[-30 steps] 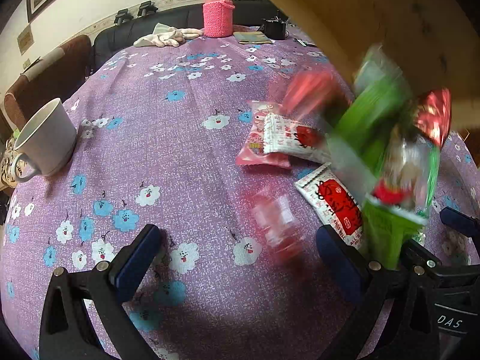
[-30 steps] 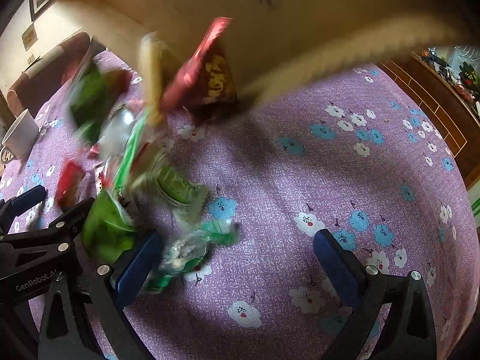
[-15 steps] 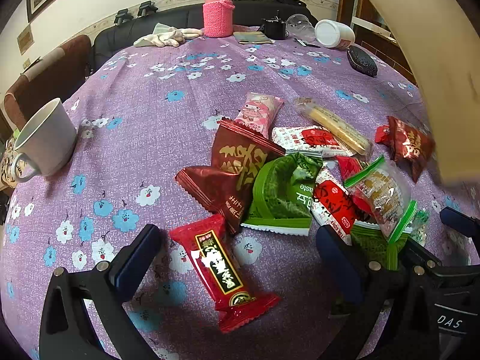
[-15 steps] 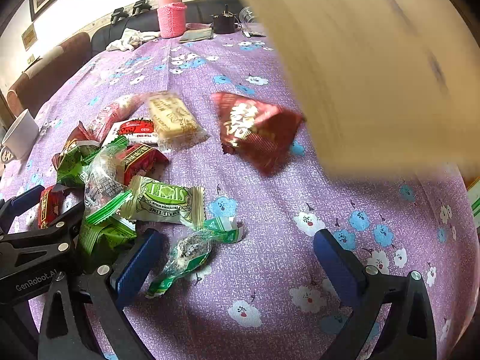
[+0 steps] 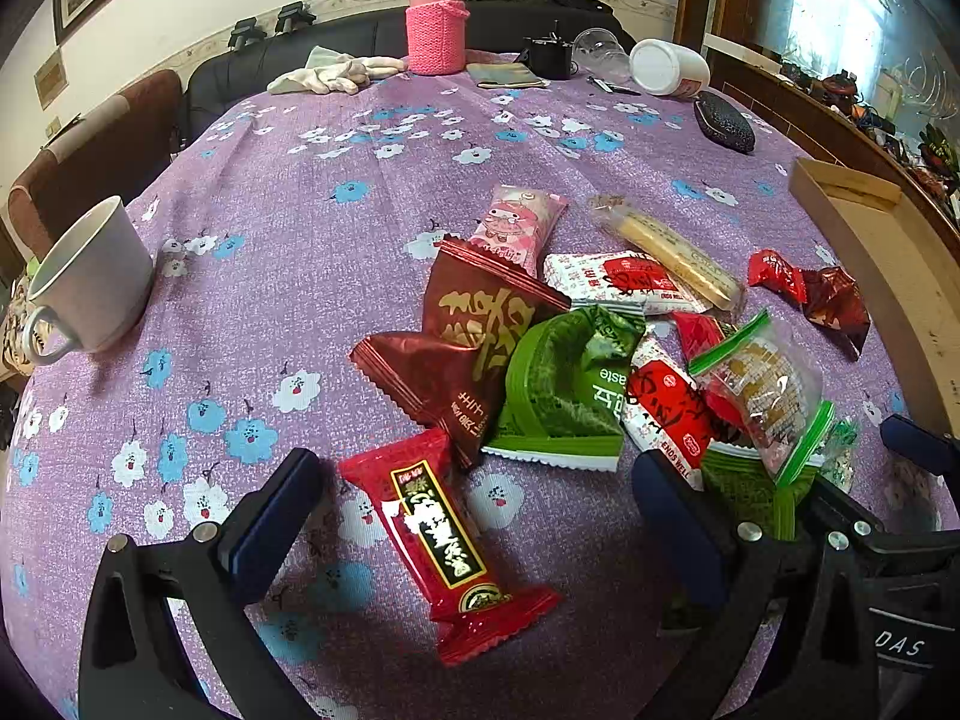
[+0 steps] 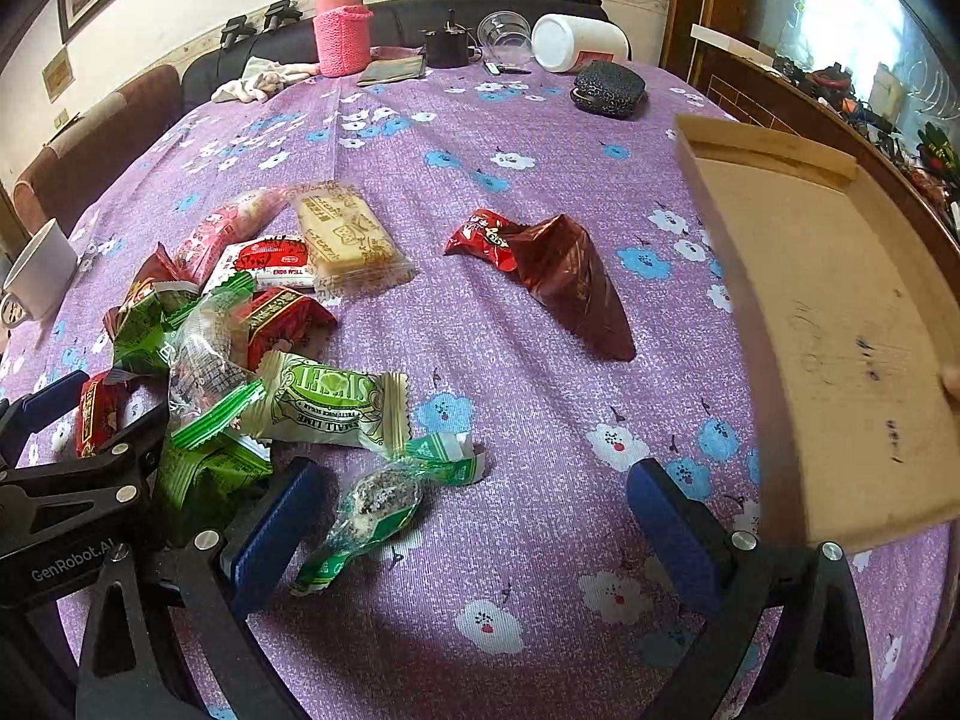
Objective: Organize snacks
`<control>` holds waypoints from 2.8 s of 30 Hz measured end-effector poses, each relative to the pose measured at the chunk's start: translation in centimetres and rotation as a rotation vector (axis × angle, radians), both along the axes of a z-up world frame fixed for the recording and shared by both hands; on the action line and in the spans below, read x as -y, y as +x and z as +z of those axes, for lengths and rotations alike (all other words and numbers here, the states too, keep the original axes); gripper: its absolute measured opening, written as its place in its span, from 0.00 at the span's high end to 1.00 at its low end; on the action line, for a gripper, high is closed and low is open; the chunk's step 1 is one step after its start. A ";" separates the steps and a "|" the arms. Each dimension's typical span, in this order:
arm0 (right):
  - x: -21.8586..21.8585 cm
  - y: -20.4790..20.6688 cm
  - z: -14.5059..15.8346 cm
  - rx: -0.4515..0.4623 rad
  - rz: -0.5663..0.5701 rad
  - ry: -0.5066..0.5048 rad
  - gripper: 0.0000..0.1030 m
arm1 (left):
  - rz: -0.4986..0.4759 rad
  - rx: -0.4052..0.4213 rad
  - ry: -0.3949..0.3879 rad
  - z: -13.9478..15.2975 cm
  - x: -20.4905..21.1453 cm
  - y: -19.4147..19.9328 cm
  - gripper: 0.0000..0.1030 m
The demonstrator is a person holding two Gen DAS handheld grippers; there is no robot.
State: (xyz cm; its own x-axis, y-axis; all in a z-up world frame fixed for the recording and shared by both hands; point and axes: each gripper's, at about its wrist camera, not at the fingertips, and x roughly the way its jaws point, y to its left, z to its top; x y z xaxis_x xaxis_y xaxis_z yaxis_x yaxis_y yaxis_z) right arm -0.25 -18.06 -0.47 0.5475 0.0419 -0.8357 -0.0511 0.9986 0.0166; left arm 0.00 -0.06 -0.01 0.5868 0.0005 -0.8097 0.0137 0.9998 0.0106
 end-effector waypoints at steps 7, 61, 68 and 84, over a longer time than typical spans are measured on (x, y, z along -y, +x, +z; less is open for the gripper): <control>0.0 0.0 0.1 0.000 0.000 -0.001 0.01 | 0.000 0.000 0.000 0.0 0.0 0.0 0.00; -0.8 -1.7 1.6 -0.002 0.241 0.159 0.28 | 0.065 0.137 0.140 2.3 -0.8 -2.2 0.00; -1.0 -0.8 1.6 -0.016 0.233 0.178 0.37 | 0.098 0.209 0.184 3.4 -1.0 -2.9 0.00; -1.3 0.4 1.1 -0.013 0.201 0.130 0.73 | 0.095 0.239 0.195 3.8 -0.9 -3.3 0.02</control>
State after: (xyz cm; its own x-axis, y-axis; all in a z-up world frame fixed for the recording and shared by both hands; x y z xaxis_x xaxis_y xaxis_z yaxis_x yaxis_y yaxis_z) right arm 0.10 -16.76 0.61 0.5061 0.2571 -0.8233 -0.2476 0.9577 0.1468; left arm -3.30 0.80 3.80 0.7502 0.2063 -0.6283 -0.1055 0.9753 0.1942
